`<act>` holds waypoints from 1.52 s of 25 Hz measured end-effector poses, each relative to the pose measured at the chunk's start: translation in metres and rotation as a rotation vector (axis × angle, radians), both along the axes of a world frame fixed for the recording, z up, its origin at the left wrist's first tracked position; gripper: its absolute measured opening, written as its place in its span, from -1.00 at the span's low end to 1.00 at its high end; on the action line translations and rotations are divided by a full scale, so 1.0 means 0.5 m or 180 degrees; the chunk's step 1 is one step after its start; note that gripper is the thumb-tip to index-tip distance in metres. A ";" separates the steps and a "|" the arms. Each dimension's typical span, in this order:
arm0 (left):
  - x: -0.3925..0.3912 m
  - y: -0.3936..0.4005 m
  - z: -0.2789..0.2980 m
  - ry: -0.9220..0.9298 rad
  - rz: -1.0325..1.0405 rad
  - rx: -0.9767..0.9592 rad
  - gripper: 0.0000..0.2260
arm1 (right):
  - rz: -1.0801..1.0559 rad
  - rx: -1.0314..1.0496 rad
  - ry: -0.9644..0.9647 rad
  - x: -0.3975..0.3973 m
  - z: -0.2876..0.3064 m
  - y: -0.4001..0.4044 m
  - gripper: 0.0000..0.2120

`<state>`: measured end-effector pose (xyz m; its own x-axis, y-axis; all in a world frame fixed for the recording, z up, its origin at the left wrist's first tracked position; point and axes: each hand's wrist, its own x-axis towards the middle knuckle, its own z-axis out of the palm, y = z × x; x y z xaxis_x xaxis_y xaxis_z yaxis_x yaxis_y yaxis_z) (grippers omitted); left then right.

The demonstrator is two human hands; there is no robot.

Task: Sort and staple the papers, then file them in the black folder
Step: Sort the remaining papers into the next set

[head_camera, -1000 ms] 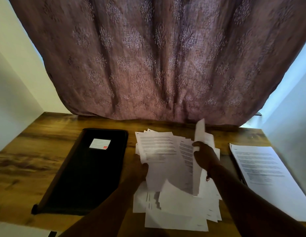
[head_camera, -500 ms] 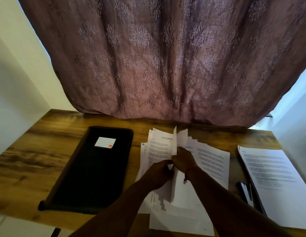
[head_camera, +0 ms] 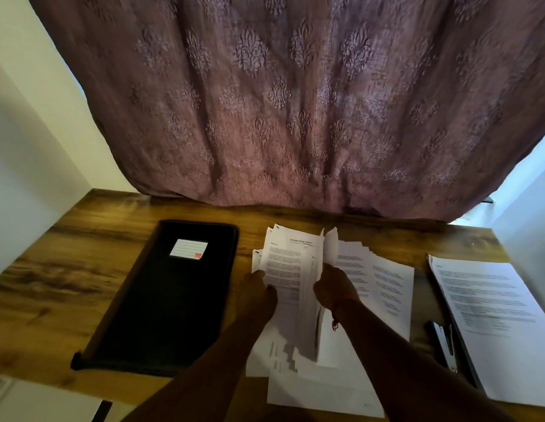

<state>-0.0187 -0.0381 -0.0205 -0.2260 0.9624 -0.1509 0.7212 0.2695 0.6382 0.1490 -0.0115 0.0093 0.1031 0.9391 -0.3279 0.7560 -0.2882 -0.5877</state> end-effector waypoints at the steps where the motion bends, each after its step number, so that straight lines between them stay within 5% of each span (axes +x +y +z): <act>1: 0.001 0.002 0.004 -0.0011 0.0031 -0.0002 -0.72 | 0.0033 -0.0032 -0.0003 0.000 0.001 0.002 -0.72; 7: -0.007 0.013 -0.003 -0.0105 0.0225 -0.0150 -0.73 | 0.0044 -0.0098 0.0037 0.001 -0.003 0.004 -0.70; 11: -0.015 0.018 0.008 -0.0242 0.0257 0.0033 -0.93 | 0.0021 -0.0136 0.0048 0.003 -0.001 0.008 -0.69; 18: -0.005 0.009 0.008 -0.0057 -0.0555 0.0073 -0.70 | -0.0013 -0.0104 0.0088 -0.001 -0.013 -0.001 -0.62; 23: -0.007 0.020 0.002 -0.0525 -0.0398 -0.0362 -0.74 | 0.0015 -0.0140 0.0051 0.000 -0.019 0.004 -0.61; 27: 0.012 0.013 0.012 -0.0188 -0.0311 -0.0270 -0.46 | 0.0024 -0.0150 0.0019 0.002 -0.025 0.006 -0.60; 32: 0.031 0.018 0.020 -0.0187 -0.0605 -0.0410 -0.66 | -0.0011 -0.0210 0.0012 0.009 -0.027 0.007 -0.62; 38: 0.041 0.007 0.000 -0.1233 -0.0731 -0.0538 -0.74 | -0.0113 -0.0274 0.0141 0.026 -0.042 0.013 -0.77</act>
